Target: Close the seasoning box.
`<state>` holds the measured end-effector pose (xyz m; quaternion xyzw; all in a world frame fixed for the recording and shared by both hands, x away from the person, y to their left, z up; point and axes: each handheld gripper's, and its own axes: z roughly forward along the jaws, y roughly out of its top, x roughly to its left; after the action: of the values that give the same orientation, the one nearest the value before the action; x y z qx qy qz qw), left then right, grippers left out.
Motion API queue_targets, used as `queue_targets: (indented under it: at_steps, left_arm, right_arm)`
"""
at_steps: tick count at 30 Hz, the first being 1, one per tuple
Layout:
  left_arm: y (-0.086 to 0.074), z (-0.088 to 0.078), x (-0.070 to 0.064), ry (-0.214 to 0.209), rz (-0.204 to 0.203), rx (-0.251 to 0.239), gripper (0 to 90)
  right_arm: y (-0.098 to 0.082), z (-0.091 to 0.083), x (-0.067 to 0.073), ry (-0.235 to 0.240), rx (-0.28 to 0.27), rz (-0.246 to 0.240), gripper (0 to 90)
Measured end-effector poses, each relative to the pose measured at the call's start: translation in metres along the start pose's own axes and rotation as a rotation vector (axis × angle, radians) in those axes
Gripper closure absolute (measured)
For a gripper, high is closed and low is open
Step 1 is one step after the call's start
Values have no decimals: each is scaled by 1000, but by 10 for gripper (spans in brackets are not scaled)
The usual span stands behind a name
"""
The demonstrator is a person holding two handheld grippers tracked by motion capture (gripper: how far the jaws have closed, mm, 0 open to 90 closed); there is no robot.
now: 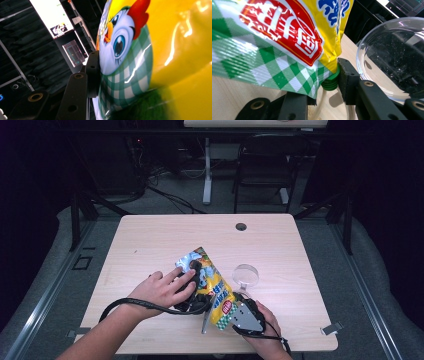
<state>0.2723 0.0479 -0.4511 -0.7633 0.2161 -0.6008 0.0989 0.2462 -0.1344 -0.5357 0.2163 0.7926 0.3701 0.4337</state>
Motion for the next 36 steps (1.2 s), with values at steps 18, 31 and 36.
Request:
queue_targets:
  at_steps: [18,31,36]
  left_arm:
    - [2,1,2,-12,10,6,662]
    - [2,1,2,-19,-4,-1,664]
    - [2,1,2,-22,-3,0,665]
  right_arm:
    - [-1,1,-1,8,8,25,707]
    - [-1,1,-2,17,8,44,707]
    - [-2,1,-3,20,7,50,707]
